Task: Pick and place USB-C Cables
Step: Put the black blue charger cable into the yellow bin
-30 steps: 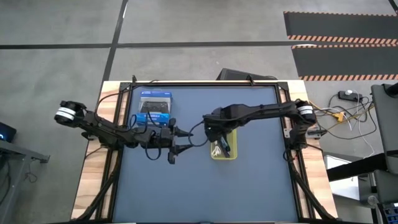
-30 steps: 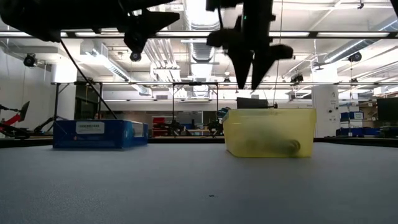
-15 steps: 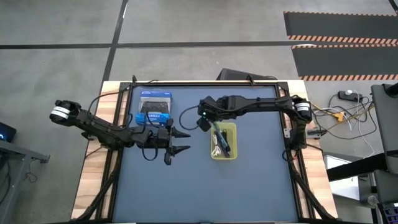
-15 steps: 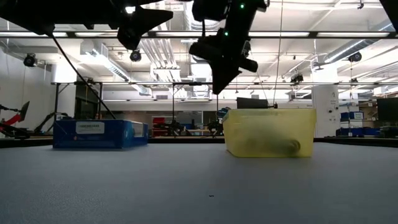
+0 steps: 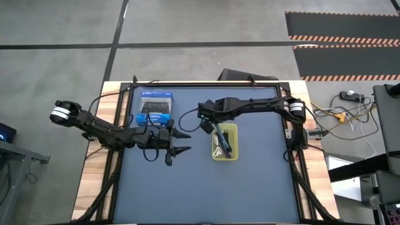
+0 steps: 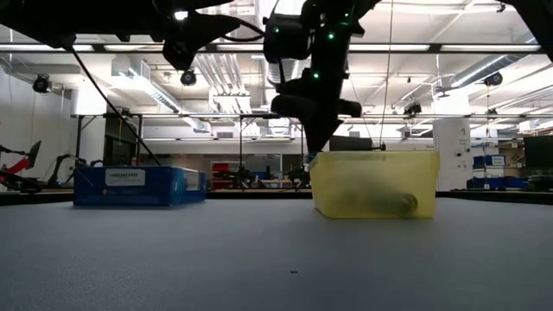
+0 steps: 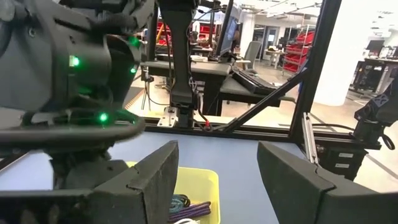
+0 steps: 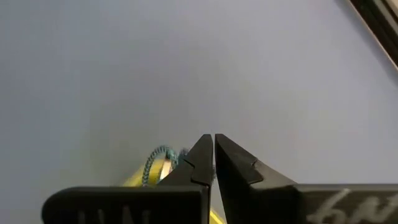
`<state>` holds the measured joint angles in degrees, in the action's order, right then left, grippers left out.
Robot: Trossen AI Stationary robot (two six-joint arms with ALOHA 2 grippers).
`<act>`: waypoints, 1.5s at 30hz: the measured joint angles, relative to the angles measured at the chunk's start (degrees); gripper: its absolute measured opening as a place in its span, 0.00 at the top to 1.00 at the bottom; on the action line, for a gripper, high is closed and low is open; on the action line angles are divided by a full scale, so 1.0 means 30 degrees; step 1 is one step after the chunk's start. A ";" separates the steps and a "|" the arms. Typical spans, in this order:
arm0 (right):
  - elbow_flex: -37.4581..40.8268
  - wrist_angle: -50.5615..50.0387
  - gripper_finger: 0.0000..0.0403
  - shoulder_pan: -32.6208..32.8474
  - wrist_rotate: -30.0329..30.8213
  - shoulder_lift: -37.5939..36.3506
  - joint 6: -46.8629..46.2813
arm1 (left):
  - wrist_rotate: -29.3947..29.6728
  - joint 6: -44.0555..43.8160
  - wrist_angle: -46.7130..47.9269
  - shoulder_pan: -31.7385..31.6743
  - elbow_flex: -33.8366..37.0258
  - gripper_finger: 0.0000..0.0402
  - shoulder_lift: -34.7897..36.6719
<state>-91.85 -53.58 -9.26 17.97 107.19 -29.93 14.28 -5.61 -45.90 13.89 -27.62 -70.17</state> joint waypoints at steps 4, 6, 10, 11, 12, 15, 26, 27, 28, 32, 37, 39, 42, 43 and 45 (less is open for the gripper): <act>-0.0003 -0.0890 0.98 0.0153 -0.0152 -0.0259 -0.0007 | 0.0007 0.0000 0.0090 0.0000 0.0000 0.49 0.0000; -0.0044 -0.1168 0.98 0.0234 -0.0737 -0.0476 0.0019 | 0.0007 0.0000 0.0083 0.0000 0.0000 0.49 0.0000; -0.0037 -0.0963 0.98 0.0723 -0.1320 -0.0595 -0.0001 | 0.0015 0.0000 0.0076 0.0000 0.0000 0.49 0.0000; -0.0001 -0.0932 0.98 0.0913 -0.0855 -0.0504 0.0000 | 0.0015 0.0000 0.0076 0.0000 0.0000 0.49 0.0000; 0.0000 -0.0969 0.98 0.1083 -0.0193 -0.0372 -0.0005 | 0.0015 0.0000 0.0067 0.0000 0.0000 0.49 0.0000; 0.0022 -0.1003 0.98 0.1275 -0.0041 -0.0080 -0.0015 | 0.0015 -0.0014 0.0044 0.0000 0.0000 0.49 0.0000; 0.0000 -0.1250 0.98 0.1670 -0.0941 -0.0484 -0.0658 | 0.0015 -0.0024 0.0063 0.0000 0.0000 0.49 0.0000; 0.0002 -0.1424 0.98 0.1700 -0.1033 -0.0393 -0.0713 | 0.0015 -0.0029 0.0068 0.0001 0.0000 0.49 0.0000; 0.0045 -0.1577 0.98 0.1804 -0.1126 -0.0279 -0.0782 | 0.0015 -0.0029 0.0069 0.0015 0.0000 0.49 0.0000; 0.0502 -0.1408 0.98 0.2324 -0.1054 -0.0148 -0.1063 | -0.0036 -0.0036 0.0078 0.0035 0.0000 0.49 0.0000; 0.1592 -0.1130 0.98 0.2653 -0.0925 -0.0158 -0.1832 | -0.0007 -0.0036 0.0098 0.0036 0.0007 0.49 -0.0007; 0.2017 -0.0743 0.98 0.2807 -0.0988 -0.0180 -0.2025 | -0.0023 -0.0038 0.0098 0.0072 0.0007 0.49 -0.0007; 0.2726 0.0182 0.98 0.2955 -0.1003 -0.0180 -0.2037 | -0.0022 -0.0049 0.0098 0.0058 0.0007 0.49 -0.0007; 0.2791 0.0168 0.98 0.2954 -0.0999 -0.0176 -0.2040 | -0.0022 -0.0051 0.0098 0.0058 0.0007 0.49 -0.0007; 0.2798 0.0115 0.98 0.2958 -0.0996 -0.0229 -0.2047 | -0.0022 -0.0051 0.0083 0.0070 0.0007 0.49 -0.0007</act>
<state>-83.46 -53.24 -0.38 14.98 106.50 -36.07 14.22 -5.76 -45.65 14.10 -27.59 -70.19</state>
